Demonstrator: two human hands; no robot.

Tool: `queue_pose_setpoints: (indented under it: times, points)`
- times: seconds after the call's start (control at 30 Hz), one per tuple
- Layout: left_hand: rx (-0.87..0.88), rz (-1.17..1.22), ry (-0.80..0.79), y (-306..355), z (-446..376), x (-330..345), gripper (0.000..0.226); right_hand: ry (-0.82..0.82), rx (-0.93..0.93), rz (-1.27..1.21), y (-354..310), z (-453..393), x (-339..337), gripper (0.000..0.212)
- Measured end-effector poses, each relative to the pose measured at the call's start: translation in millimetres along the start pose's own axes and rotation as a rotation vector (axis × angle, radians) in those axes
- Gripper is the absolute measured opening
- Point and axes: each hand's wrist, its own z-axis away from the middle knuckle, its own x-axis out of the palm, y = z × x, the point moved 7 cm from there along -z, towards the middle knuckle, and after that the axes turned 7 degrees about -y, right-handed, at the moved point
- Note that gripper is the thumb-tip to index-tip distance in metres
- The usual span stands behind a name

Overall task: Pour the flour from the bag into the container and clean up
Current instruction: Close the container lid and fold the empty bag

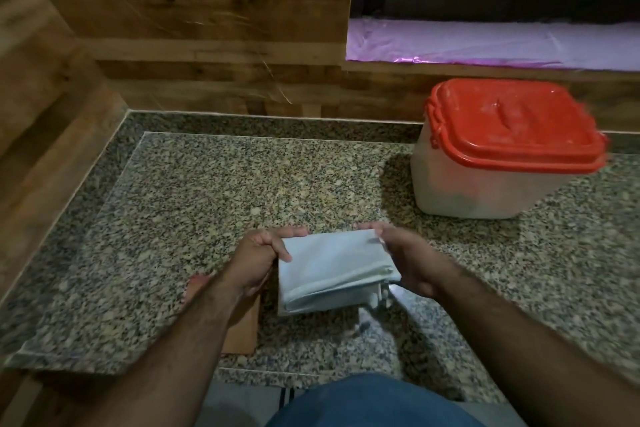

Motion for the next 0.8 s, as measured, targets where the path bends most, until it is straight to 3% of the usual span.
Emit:
queue_pose_setpoints:
  times: [0.1, 0.2, 0.43, 0.5, 0.6, 0.8]
  points:
    - [-0.042, 0.057, 0.064, -8.3, 0.7, 7.0, 0.055, -0.019, 0.064, 0.137, 10.9, -6.3, -1.5, 0.066]
    - [-0.124, 0.222, 0.129, -19.2, 4.9, 10.1, 0.033, 0.005, 0.043, 0.089, 11.7, -8.1, -5.7, 0.062]
    - [-0.206, 0.436, 0.142, -25.8, 52.4, 31.1, 0.051, 0.041, -0.052, -0.015, 5.9, -8.0, 3.0, 0.05]
    - [-0.205, 0.416, 0.173, -22.9, 72.0, 35.1, 0.054, 0.0, -0.05, 0.042, 6.5, -7.3, 14.2, 0.047]
    - [-0.218, 0.269, 0.206, -14.4, 111.3, 44.3, 0.048, -0.071, -0.017, 0.134, 15.3, -10.9, 32.2, 0.063]
    - [-0.027, 0.258, 0.448, -45.3, 220.5, 44.3, 0.068, -0.194, 0.155, 0.26, 76.1, -16.5, 77.9, 0.067]
